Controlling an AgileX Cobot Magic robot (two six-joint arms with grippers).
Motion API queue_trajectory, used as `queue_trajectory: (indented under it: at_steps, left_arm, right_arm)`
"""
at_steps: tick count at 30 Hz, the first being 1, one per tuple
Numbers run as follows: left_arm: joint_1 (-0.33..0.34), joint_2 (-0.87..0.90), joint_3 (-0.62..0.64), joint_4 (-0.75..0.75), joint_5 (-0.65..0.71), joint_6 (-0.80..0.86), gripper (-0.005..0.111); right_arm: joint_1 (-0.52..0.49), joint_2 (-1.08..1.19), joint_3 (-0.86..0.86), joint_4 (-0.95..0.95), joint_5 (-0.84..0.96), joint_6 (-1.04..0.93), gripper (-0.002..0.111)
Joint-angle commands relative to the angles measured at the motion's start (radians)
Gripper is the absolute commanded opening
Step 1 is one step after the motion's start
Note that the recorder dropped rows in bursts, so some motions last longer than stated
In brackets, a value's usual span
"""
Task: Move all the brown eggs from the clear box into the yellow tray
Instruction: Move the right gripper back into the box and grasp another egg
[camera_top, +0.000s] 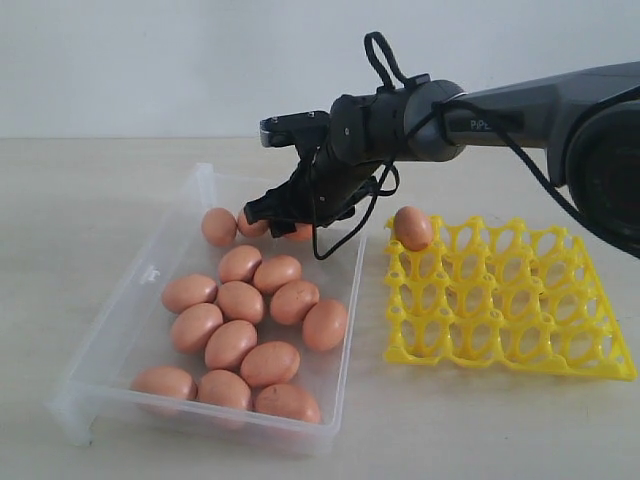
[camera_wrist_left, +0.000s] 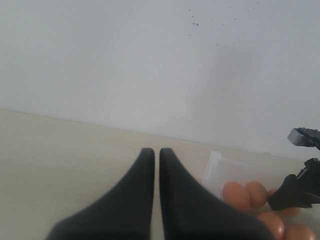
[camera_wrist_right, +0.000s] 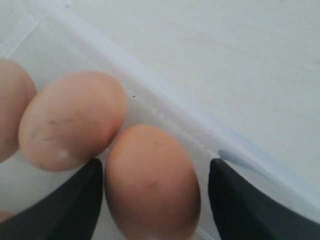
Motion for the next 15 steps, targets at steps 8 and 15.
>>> queue_trajectory:
  at_steps: [8, 15]
  left_arm:
    - [-0.004, 0.004, -0.004, 0.0, -0.002, -0.001, 0.004]
    - [-0.004, 0.004, -0.004, 0.0, -0.002, -0.001, 0.004]
  right_arm:
    - [-0.001, -0.003, -0.007, -0.009, 0.007, -0.051, 0.0]
    - [-0.001, -0.051, -0.005, -0.014, 0.019, -0.09, 0.0]
